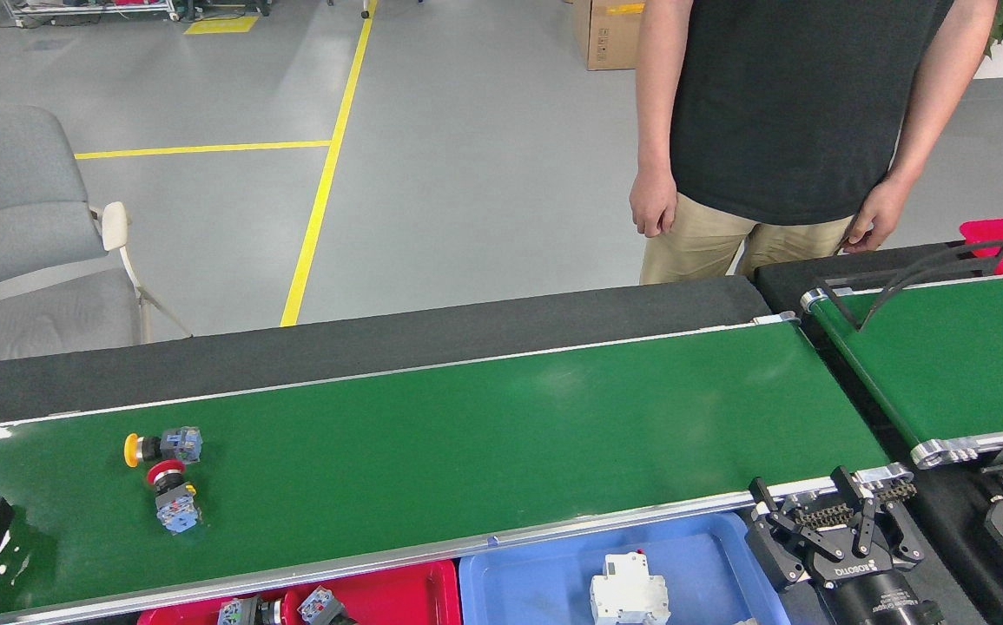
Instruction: Pick switch part from conveyor to tray
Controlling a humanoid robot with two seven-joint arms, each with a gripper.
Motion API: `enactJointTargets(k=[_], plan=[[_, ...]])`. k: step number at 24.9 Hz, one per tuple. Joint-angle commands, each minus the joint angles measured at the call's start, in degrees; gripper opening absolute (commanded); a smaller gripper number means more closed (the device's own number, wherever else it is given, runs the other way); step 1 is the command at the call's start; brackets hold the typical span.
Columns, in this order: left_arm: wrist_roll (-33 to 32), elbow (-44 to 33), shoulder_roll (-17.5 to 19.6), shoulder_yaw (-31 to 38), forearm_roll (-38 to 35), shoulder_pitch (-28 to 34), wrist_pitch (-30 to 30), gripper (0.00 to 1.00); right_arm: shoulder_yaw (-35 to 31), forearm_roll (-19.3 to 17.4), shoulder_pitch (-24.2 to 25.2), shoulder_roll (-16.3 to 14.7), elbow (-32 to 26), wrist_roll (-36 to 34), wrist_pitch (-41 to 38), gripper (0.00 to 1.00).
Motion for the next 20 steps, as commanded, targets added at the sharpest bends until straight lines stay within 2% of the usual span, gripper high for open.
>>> enactJointTargets(k=[1,2,5,9,12,16,18,20], plan=[[0.77,-0.10,0.82,-0.41,0.16,-0.78,1.72,0.31,-0.05,-0.15,-0.75,-0.44,-0.56,-0.04,-0.36,1.00],[0.77,-0.19,0.46,-0.41,0.16,-0.78,1.63,0.21,-0.05,-0.15,-0.75,-0.35,-0.56,-0.04,-0.36,1.00],[0.77,-0.19,0.11,-0.50,0.16,-0.52,1.28,0.09,-0.05,-0.15,-0.66,-0.35,-0.56,-0.04,-0.36,1.00],[0.77,-4.59,-1.47,-0.59,0.34,0.27,-1.53,0.07,-0.14,-0.15,-0.49,-0.09,-0.21,-0.04,0.07,1.00],[0.42,-18.65,-4.19,-0.76,0.51,6.16,-9.53,0.09,-0.93,-0.15,-0.05,0.09,-0.21,-0.12,0.51,1.00],[-0.02,-42.56,-10.26,-0.85,0.34,19.52,-19.81,0.14,-3.13,-0.24,0.13,0.18,-0.29,-0.12,2.54,1.00],[-0.37,-52.22,-12.37,-0.85,0.34,26.64,-24.21,0.19,-3.13,-0.24,0.92,0.18,-0.65,-0.12,2.62,1.00],[-1.78,-61.19,-15.44,-1.38,0.16,34.28,-28.69,0.37,-3.04,-0.24,2.32,0.27,-1.70,-0.21,2.54,1.00]])
